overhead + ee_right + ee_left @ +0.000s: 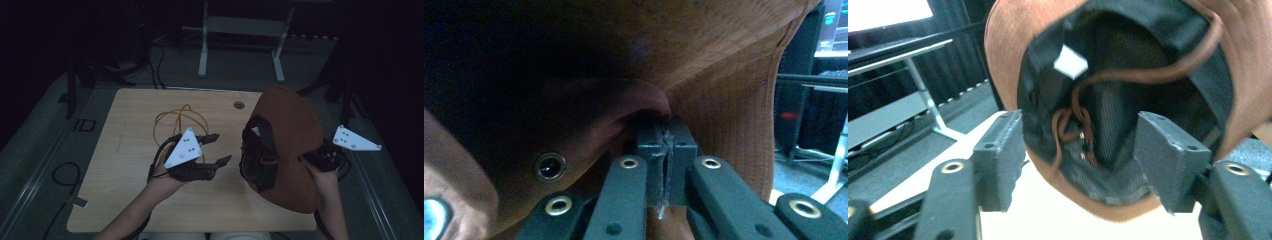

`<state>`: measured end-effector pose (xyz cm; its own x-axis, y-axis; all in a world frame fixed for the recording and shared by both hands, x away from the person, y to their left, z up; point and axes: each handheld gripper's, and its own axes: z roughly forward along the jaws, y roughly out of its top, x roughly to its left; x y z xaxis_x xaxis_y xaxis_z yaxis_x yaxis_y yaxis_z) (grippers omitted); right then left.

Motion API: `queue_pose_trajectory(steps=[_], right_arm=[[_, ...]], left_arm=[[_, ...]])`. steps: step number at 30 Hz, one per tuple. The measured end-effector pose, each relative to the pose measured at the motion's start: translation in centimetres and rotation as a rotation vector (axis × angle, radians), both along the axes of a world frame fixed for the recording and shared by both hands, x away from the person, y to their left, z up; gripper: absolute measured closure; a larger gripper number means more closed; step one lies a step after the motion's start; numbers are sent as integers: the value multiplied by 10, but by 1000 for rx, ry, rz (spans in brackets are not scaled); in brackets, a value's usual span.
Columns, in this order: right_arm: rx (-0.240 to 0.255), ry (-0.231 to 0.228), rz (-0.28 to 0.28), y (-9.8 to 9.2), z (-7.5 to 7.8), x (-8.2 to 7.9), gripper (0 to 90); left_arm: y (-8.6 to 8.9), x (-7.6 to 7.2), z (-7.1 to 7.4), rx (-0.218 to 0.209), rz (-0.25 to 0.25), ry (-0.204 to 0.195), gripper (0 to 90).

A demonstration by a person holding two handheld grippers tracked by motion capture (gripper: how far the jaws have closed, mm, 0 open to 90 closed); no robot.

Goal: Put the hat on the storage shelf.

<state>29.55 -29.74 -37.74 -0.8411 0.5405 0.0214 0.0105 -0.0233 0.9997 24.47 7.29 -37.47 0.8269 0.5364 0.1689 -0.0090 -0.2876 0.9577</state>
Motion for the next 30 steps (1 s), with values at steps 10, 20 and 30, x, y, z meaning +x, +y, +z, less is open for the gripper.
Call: queue_pose_trajectory(steps=[10,20,30], right_arm=[[26,2,-22,19,17,24,881],[17,29,-30,48,29,53,881],[14,60,-25,79,32,78,880]], left_arm=[[64,-19,-15,-50,139,-14,246],[121,-31,-61,-66,317,9,35],[165,-42,-129,-88,488,62,26]])
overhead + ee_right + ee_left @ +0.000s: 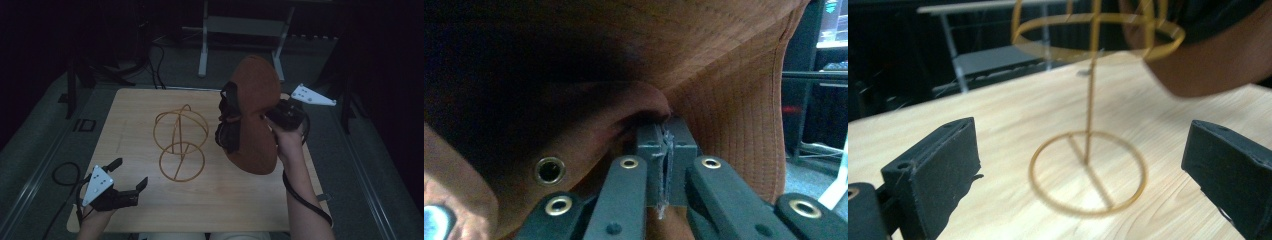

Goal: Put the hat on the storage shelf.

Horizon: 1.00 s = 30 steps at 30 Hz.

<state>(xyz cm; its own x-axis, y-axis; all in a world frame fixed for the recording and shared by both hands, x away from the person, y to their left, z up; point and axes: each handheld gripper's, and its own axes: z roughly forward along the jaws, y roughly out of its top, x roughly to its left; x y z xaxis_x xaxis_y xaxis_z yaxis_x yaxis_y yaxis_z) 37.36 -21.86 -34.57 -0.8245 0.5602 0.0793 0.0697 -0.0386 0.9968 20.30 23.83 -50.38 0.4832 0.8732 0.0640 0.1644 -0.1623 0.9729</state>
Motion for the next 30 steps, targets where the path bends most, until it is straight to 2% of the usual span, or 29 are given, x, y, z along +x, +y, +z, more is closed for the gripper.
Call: queue_pose_trajectory(steps=[4,7,11,15,20,23,27,30], right_arm=[[6,-18,18,19,14,7,880],[21,-19,46,39,25,12,879],[5,-11,103,72,31,17,879],[-21,21,161,100,30,21,878],[-107,65,221,131,23,24,877],[-160,89,238,148,15,27,875],[-204,116,252,166,7,28,872],[-226,114,261,175,4,28,865]], left_arm=[[13,-3,-20,-25,42,26,27],[21,-3,-32,-85,77,35,27],[25,-3,-36,-71,96,27,27],[32,-3,-40,-79,119,36,27],[36,-4,-43,-91,126,37,27],[36,-3,-46,-86,126,44,27],[35,-3,-49,-79,124,51,27],[36,-2,-51,-84,126,57,27]])
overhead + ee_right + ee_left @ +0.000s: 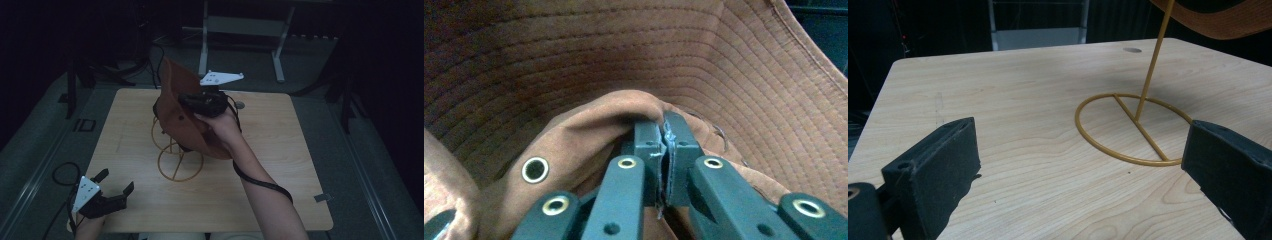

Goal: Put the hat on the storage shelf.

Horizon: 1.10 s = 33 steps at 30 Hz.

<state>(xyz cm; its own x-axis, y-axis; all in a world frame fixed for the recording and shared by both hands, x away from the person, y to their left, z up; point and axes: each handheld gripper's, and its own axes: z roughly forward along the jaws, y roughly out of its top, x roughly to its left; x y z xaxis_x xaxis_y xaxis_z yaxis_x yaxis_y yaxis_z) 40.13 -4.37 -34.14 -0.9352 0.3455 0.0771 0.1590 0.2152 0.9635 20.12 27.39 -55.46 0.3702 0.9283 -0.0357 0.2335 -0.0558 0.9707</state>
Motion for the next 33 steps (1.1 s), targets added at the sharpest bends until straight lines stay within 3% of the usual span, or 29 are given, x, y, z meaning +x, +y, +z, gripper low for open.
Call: queue_pose_trajectory(steps=[7,8,10,12,16,20,23,24,33], right_arm=[[-67,-22,17,22,-3,-5,848],[-85,-17,33,27,-5,-5,808],[-105,-12,58,33,-8,-6,603],[-138,-24,47,40,-12,-9,440],[-161,-46,42,46,-16,-15,308],[-133,-35,24,39,-16,-15,242],[-65,7,41,27,-13,-11,173],[-63,13,44,24,-13,-11,123],[-79,-21,25,-4,-22,-10,128]], left_arm=[[0,0,-2,-13,-11,8,27],[0,0,-2,-10,-12,7,27],[-1,0,-3,-3,-16,7,28],[-1,-1,-3,-4,-17,9,28],[0,-1,-4,-10,-16,9,28],[0,0,-5,-18,-14,11,28],[-2,1,-6,-12,-17,14,27],[-2,1,-6,-10,-18,13,27],[-7,1,-7,10,-21,3,27]])
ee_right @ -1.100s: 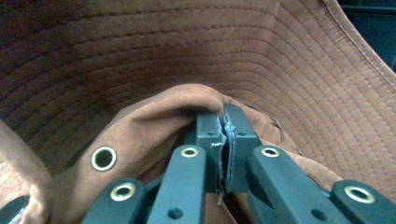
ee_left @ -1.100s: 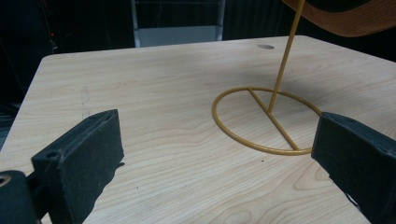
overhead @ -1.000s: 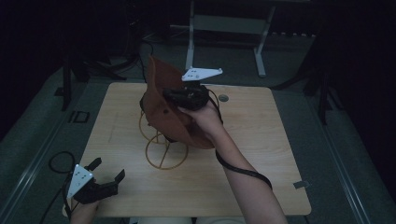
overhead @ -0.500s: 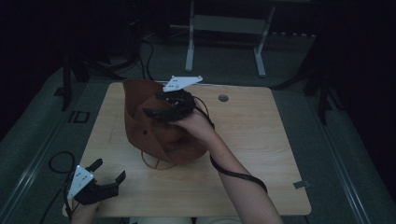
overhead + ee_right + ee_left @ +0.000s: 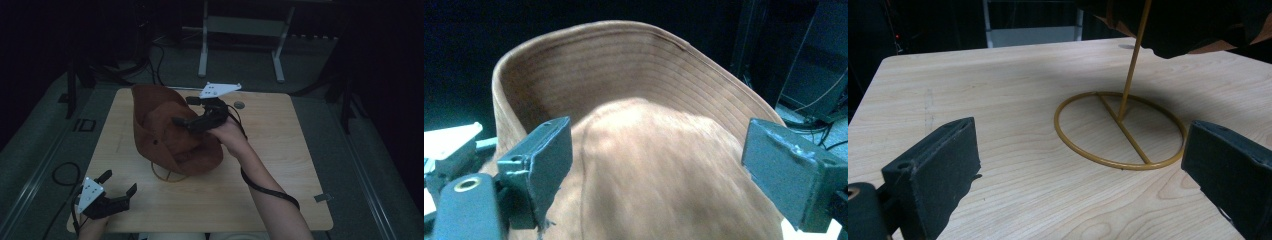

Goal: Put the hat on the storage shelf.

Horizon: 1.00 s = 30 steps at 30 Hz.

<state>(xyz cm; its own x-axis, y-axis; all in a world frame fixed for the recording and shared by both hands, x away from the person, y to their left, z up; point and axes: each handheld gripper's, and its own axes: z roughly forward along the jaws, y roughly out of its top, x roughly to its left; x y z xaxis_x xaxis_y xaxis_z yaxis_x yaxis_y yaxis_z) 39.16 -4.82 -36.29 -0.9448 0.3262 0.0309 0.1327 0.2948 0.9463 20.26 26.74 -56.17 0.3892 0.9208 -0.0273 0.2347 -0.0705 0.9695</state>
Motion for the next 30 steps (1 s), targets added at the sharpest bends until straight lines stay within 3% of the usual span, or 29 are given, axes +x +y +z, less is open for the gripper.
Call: queue_pose_trajectory(steps=[13,25,30], right_arm=[[-34,-15,-105,-54,-25,0,131],[-22,25,-186,-105,-53,-2,132],[-30,43,-233,-132,-72,-5,133]], left_arm=[[-6,1,-4,49,1,-18,27],[-9,2,-8,72,-5,-21,27],[-9,3,-10,75,-5,-13,27]])
